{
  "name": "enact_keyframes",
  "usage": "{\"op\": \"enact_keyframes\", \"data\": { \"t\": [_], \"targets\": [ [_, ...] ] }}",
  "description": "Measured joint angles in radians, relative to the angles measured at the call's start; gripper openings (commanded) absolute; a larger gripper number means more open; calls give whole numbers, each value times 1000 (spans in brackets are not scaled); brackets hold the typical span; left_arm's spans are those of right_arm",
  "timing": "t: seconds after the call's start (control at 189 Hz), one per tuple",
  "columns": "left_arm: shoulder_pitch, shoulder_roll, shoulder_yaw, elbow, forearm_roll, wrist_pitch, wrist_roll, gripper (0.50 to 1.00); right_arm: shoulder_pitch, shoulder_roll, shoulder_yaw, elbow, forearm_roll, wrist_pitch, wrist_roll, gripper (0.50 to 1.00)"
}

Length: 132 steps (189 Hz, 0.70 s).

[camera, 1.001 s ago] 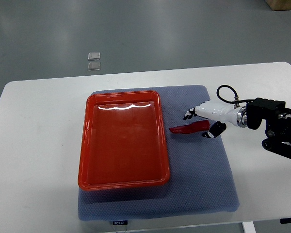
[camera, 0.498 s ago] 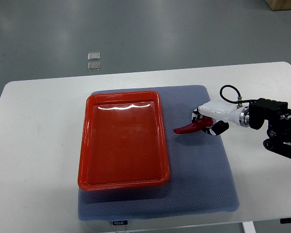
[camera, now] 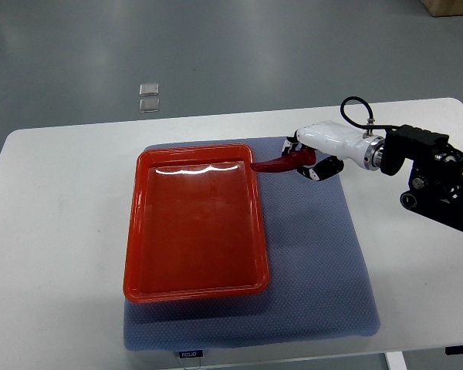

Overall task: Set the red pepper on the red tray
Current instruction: 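Lift the pepper with the right hand and carry it over the tray, then lower the pepper into the tray and open the right hand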

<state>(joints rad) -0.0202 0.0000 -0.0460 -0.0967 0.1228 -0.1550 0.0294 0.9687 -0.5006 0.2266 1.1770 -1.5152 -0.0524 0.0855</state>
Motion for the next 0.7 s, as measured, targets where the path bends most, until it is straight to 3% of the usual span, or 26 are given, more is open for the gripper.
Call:
{"op": "enact_keyframes", "data": {
  "t": [0.519,0.699],
  "targets": [
    [0,0,0,0,0,0,0,1000,84,429,-96,-232,1,1,6,500],
    [0,0,0,0,0,0,0,1000,80,493,-141,-261,-102,0,7,500]
  ]
}}
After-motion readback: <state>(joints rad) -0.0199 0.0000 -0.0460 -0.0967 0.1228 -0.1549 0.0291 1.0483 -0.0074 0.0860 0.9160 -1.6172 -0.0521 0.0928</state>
